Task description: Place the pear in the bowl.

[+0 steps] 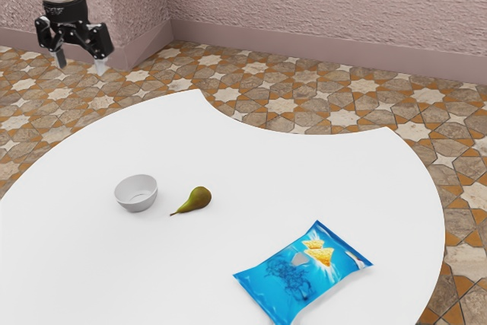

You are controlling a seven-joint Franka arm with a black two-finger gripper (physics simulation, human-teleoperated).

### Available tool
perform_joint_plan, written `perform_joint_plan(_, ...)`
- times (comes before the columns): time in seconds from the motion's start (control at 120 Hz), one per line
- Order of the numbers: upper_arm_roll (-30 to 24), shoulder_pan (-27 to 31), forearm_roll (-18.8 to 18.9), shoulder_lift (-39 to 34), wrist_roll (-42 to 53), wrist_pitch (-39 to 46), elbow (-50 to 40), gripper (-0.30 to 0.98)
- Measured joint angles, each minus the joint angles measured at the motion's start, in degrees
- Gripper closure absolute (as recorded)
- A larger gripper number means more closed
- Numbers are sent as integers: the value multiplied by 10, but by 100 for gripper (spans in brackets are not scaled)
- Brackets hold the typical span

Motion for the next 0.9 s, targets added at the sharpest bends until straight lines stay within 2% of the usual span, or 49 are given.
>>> perform_joint_plan(0.125,-1,18,0,2,1,0,0,0)
perform_joint_plan(0.225,-5,29,-7,39,2,21,-1,0)
perform_joint_plan(0.358,-8,-73,-43,89,3,51,-9,0)
perform_joint_plan(0.408,-9,-89,-55,108,3,58,-11,0)
perform_joint_plan(0.642,-38,-83,-82,215,5,126,-19,0)
perform_joint_plan(0.9,-39,-63,-78,291,44,220,-22,0)
